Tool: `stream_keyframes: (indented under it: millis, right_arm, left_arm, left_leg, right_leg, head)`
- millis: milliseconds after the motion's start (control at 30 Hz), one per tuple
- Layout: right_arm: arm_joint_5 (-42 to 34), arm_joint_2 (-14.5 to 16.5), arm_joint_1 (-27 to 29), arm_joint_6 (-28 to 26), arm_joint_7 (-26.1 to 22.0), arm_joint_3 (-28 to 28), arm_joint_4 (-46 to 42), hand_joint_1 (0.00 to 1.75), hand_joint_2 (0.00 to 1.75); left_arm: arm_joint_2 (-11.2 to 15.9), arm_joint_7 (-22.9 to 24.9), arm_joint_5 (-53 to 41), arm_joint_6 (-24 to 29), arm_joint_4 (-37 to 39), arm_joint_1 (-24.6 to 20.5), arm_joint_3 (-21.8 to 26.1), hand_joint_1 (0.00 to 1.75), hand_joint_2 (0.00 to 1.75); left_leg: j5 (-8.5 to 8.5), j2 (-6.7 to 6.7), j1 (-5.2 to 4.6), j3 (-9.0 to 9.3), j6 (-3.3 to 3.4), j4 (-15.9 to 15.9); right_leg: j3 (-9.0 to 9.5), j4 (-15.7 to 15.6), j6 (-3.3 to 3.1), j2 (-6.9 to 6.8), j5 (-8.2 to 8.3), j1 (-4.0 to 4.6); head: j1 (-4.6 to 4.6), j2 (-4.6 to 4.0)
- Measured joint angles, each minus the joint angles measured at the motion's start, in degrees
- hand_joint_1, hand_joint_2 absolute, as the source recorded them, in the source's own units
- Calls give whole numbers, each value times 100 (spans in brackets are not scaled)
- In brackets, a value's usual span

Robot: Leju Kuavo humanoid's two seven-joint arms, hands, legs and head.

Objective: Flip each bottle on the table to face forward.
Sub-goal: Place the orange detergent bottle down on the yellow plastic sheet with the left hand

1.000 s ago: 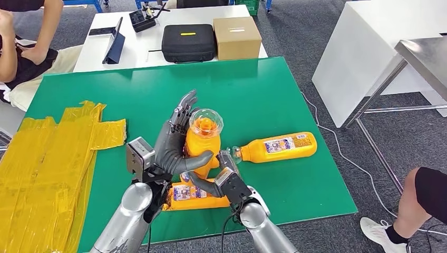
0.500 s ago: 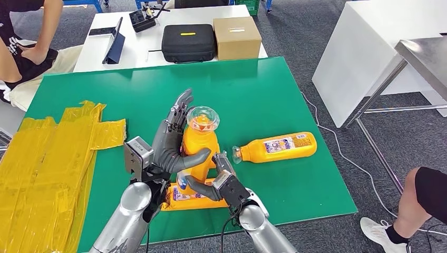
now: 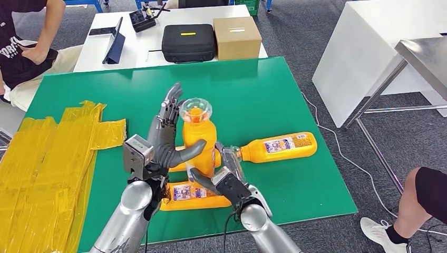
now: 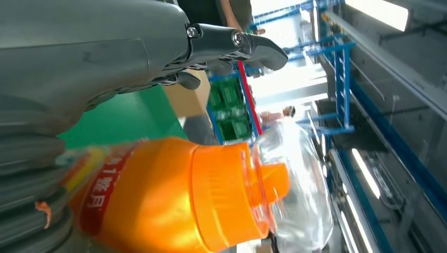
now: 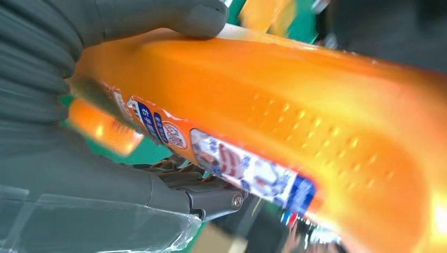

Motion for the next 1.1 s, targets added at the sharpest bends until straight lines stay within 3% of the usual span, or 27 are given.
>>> stream_keyframes:
  millis: [167,300,1100]
  right_arm:
    - [821,-166,2,-304,679,-114,-519,175,175]
    - [1322,-243,-6,-323,895,-240,-825,175,175]
    - [1496,-520,-129,-426,779,-145,-1116,175,175]
  left_arm:
    - [2,33,-106,90,0,21,319,0,175]
    - [4,37,-138,114,0,81,537,0,175]
    - [76,-11,-28,66,425,317,865,0,175]
  left_leg:
    - [0,-1,0,0,0,0]
    - [1,-2,1,0,0,0]
    - [0,-3,0,-1,0,0]
  right_leg:
    - [0,0,0,-1,0,0]
    - [1,1,0,-2,0,1]
    - [-2,0,0,-5,0,1]
  head:
    - [1,1]
    - [1,0]
    - [0,0]
